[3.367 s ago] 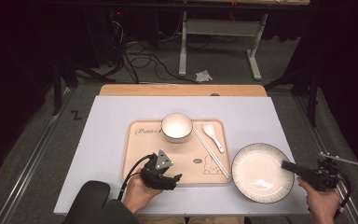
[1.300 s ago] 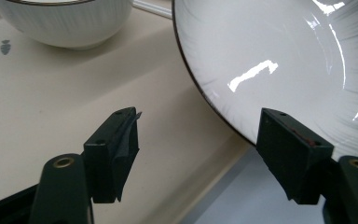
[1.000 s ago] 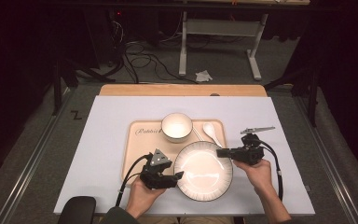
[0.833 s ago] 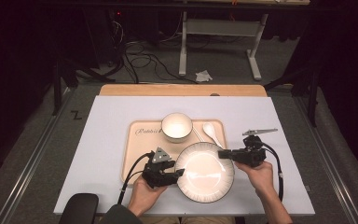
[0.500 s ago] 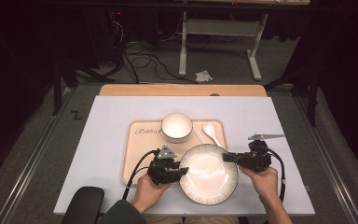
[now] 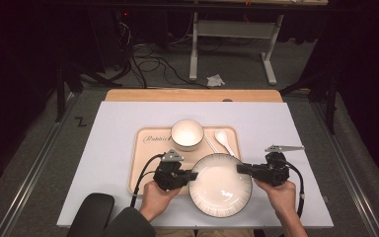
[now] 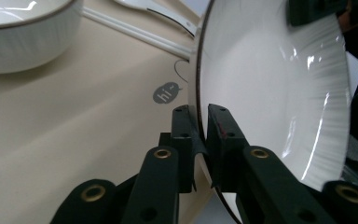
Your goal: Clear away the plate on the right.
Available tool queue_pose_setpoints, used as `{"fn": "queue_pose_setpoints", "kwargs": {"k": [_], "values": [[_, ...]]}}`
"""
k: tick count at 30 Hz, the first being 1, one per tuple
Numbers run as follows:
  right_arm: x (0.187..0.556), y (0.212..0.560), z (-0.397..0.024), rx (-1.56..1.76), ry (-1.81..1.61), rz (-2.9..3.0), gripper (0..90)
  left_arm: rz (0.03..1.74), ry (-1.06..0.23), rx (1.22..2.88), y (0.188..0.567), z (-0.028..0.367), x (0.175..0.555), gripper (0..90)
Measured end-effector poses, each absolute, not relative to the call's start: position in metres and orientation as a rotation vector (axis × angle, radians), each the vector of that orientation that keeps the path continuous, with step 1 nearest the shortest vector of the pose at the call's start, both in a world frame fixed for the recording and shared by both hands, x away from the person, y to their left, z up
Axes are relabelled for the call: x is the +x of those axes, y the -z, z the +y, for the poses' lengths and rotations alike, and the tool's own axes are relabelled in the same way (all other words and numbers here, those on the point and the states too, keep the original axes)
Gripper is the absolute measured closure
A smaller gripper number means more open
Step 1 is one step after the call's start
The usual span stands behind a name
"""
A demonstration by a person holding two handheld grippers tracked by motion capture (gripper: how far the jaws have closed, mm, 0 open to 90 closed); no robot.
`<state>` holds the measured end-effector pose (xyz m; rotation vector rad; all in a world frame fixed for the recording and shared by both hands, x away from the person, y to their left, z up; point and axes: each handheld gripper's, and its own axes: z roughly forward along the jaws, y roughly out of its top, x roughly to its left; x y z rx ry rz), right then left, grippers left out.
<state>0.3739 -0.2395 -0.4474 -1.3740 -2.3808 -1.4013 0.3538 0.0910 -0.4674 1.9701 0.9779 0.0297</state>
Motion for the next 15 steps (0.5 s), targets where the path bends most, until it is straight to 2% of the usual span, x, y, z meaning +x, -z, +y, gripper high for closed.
{"fn": "queue_pose_setpoints", "kwargs": {"k": [15], "values": [[0.373,0.446,-0.220,-1.270,1.413,-2.409,81.3,0.996,-0.131,1.911,0.449,0.112,0.353,86.1]]}}
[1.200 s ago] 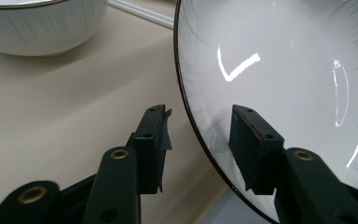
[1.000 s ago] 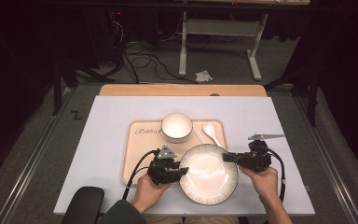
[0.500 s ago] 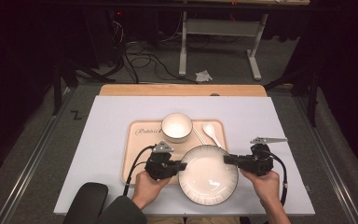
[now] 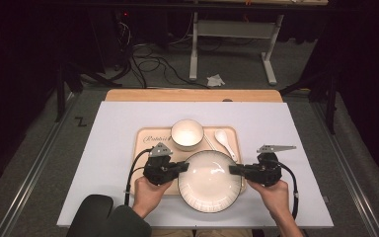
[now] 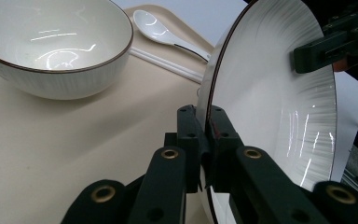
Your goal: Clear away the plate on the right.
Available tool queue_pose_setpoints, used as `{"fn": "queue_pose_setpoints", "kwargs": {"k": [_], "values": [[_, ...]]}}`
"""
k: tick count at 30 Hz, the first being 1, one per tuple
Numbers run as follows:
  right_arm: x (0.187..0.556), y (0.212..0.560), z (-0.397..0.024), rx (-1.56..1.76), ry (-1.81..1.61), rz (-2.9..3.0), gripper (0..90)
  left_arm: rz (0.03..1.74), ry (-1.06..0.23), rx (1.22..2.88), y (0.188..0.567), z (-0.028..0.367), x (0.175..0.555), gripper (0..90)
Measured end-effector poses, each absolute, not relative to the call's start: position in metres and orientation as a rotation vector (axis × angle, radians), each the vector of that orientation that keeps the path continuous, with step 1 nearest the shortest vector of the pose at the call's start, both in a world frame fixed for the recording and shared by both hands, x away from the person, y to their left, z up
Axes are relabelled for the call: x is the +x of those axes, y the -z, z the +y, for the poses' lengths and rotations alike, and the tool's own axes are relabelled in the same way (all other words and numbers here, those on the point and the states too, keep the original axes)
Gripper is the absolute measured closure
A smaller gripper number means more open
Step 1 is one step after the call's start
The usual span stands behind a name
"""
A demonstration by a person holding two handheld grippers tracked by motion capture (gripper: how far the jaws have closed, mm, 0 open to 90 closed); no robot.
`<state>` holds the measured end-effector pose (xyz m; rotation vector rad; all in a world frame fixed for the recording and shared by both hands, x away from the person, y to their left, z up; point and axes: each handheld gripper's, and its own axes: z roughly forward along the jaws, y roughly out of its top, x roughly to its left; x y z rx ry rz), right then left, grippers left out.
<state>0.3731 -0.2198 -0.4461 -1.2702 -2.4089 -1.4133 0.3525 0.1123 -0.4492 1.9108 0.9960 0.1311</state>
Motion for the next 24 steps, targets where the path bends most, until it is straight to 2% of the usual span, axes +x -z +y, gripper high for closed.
{"fn": "queue_pose_setpoints", "kwargs": {"k": [10,16,24], "values": [[0.379,0.440,-0.226,-1.229,1.467,-2.448,58.2,1.057,-0.180,1.890,0.443,0.134,0.347,86.0],[0.383,0.438,-0.242,-1.264,1.502,-2.483,54.6,1.122,-0.198,1.830,0.441,0.156,0.345,85.9],[0.393,0.449,-0.265,-1.480,1.362,-2.696,51.5,1.254,-0.243,1.737,0.441,0.193,0.341,85.7]]}}
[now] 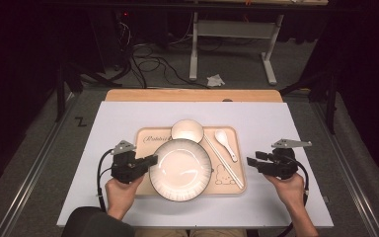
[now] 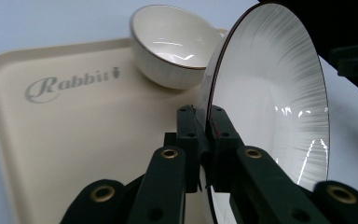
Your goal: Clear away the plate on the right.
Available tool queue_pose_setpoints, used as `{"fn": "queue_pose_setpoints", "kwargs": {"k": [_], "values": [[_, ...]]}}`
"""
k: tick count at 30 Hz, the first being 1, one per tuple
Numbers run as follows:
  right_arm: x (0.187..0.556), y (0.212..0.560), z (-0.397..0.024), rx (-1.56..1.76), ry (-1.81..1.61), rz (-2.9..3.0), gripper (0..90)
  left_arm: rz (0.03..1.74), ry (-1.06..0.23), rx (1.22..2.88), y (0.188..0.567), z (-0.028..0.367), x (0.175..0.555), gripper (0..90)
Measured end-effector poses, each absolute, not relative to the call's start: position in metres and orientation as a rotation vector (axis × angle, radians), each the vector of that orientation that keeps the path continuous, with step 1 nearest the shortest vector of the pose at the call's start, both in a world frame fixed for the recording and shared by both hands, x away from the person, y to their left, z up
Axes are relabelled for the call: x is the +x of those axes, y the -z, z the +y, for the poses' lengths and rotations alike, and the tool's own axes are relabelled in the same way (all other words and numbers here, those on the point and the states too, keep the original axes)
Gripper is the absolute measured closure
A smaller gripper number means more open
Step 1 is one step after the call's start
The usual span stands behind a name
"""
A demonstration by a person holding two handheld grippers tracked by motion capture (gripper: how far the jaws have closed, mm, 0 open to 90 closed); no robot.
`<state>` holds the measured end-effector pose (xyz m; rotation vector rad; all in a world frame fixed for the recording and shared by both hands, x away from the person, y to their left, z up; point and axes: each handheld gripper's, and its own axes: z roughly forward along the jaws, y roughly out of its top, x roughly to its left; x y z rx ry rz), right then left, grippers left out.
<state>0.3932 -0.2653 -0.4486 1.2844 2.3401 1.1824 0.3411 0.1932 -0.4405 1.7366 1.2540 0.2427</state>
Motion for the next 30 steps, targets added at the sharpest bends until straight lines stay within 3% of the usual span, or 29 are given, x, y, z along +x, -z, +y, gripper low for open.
{"fn": "queue_pose_setpoints", "kwargs": {"k": [10,30], "values": [[0.407,0.461,-0.280,1.351,-1.059,2.286,51.7,1.398,-0.269,1.657,0.449,0.224,0.343,85.3],[0.410,0.464,-0.281,1.369,-1.052,2.285,51.5,1.537,-0.327,1.673,0.464,0.231,0.349,85.1]]}}
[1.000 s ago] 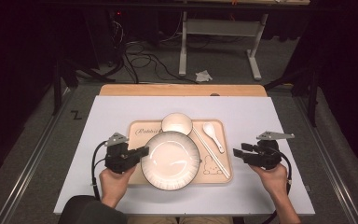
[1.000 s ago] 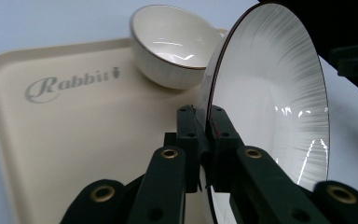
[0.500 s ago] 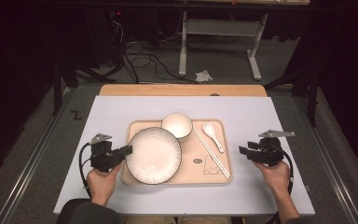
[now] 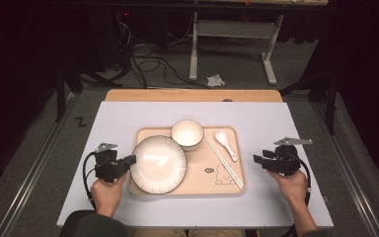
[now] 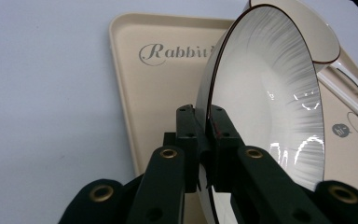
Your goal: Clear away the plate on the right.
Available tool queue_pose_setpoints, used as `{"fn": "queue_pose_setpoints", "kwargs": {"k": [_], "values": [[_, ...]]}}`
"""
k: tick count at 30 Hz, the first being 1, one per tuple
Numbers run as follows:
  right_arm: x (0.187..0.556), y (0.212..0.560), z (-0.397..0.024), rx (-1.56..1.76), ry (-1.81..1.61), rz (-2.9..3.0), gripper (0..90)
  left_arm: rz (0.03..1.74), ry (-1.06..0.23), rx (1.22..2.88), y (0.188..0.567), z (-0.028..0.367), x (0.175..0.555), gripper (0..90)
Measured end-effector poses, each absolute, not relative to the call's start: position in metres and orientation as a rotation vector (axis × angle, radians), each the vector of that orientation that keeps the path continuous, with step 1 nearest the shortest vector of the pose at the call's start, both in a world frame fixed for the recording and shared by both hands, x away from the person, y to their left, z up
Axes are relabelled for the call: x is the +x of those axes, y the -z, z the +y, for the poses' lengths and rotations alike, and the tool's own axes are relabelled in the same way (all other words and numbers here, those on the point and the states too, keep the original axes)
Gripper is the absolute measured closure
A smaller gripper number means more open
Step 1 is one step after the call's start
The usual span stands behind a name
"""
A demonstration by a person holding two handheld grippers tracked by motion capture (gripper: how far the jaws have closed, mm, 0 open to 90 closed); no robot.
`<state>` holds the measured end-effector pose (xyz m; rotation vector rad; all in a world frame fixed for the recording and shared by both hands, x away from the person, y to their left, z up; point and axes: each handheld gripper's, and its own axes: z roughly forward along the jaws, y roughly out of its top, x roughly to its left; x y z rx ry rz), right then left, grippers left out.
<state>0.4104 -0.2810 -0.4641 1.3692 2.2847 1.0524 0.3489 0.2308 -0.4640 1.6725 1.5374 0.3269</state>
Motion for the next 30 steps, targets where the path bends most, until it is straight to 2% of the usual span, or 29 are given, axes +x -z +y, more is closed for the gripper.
{"fn": "queue_pose_setpoints", "kwargs": {"k": [8,30], "values": [[0.410,0.464,-0.280,1.374,-1.050,2.298,51.3,1.577,-0.328,1.684,0.470,0.230,0.352,84.9],[0.410,0.465,-0.280,1.389,-1.072,2.287,50.7,1.628,-0.355,1.770,0.492,0.220,0.370,76.9]]}}
